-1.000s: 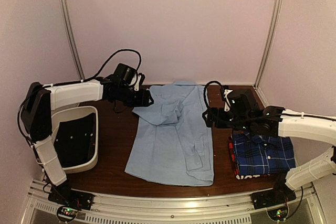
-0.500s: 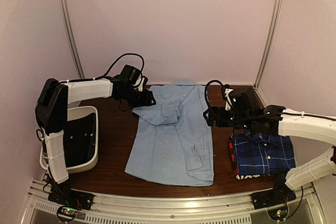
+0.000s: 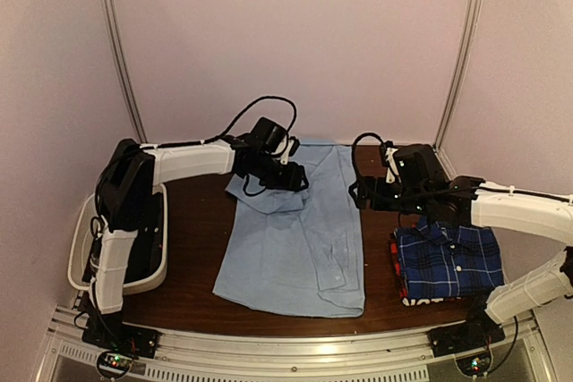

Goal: Fold and stack the long sleeve shirts
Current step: Pick up the sleeve from the 1/3-folded shirt.

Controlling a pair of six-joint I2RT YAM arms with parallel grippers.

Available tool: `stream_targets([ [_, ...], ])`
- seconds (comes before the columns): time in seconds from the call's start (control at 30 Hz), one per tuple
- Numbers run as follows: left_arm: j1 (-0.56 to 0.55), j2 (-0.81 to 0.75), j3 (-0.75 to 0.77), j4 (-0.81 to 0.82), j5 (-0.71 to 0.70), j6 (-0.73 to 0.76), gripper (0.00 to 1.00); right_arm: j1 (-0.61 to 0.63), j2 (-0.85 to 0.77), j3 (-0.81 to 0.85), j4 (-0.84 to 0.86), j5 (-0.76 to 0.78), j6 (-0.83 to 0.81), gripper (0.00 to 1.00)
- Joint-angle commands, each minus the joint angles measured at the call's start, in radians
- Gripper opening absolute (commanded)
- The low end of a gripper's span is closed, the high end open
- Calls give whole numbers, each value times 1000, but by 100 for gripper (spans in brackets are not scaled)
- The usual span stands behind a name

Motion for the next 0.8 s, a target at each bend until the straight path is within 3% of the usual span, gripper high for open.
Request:
stream_targets([
  [0.0, -2, 95, 153, -49, -57, 37, 62, -16, 4, 5, 30, -22, -10, 94],
  [0.3, -1, 294, 465, -174, -124, 67, 54, -29, 7, -2, 34, -32, -10, 94],
  [0.47, 1, 329, 507, -190, -97, 79, 36, -34, 13, -3, 36, -36, -13, 94],
  [0.63, -2, 293, 498, -180, -88, 99, 7, -39, 27, -2, 48, -42, -15, 94],
  [0.77, -4, 178, 389, -90, -58, 110, 0, -40, 50, 5, 59, -46, -21, 94],
])
